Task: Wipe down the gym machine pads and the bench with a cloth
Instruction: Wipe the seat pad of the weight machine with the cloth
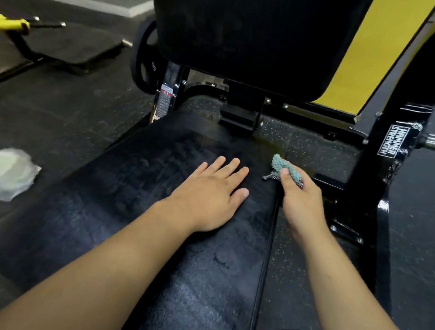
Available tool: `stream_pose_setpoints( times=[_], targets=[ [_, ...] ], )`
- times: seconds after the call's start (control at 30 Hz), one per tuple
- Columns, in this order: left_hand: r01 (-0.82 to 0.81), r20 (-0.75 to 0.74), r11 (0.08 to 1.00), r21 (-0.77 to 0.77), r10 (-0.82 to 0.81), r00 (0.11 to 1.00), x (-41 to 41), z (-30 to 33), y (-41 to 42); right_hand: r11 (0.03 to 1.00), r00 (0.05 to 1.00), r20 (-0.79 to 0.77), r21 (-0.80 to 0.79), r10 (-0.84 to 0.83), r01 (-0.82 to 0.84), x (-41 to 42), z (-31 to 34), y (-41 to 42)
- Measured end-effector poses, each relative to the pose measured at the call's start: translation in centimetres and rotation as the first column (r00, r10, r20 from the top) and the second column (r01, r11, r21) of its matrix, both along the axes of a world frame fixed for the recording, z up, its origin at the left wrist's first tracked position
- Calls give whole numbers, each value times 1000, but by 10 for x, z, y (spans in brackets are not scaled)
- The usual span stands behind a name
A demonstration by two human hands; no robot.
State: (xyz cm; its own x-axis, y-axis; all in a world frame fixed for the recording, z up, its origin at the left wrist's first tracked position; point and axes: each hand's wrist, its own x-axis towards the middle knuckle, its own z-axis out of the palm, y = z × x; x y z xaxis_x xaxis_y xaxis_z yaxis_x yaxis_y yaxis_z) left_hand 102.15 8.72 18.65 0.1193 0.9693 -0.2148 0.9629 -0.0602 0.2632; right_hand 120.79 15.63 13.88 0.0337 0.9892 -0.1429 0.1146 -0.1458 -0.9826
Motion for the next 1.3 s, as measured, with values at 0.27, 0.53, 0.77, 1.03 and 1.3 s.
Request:
stream_pose_setpoints(
  times=[0.27,0.53,0.77,1.03,1.3],
  targets=[
    [5,-15,1000,11,-5,1000,-2,-3,4,1000,992,122,24,9,-12,-8,9,-4],
    [51,-23,998,42,-50,998,-3,-7,7,1000,976,216,11,14,-17,-5,13,-20],
    [73,53,996,43,-75,996,-7,-4,2,1000,971,238,14,-8,4,-6,17,-60],
    [159,13,987,28,-159,987,0,0,-31,1000,987,161,18,-6,3,6,21,-155],
    [242,28,970,2,-242,970,-10,7,-43,1000,991,130,16,11,-13,9,37,-244]
  ],
)
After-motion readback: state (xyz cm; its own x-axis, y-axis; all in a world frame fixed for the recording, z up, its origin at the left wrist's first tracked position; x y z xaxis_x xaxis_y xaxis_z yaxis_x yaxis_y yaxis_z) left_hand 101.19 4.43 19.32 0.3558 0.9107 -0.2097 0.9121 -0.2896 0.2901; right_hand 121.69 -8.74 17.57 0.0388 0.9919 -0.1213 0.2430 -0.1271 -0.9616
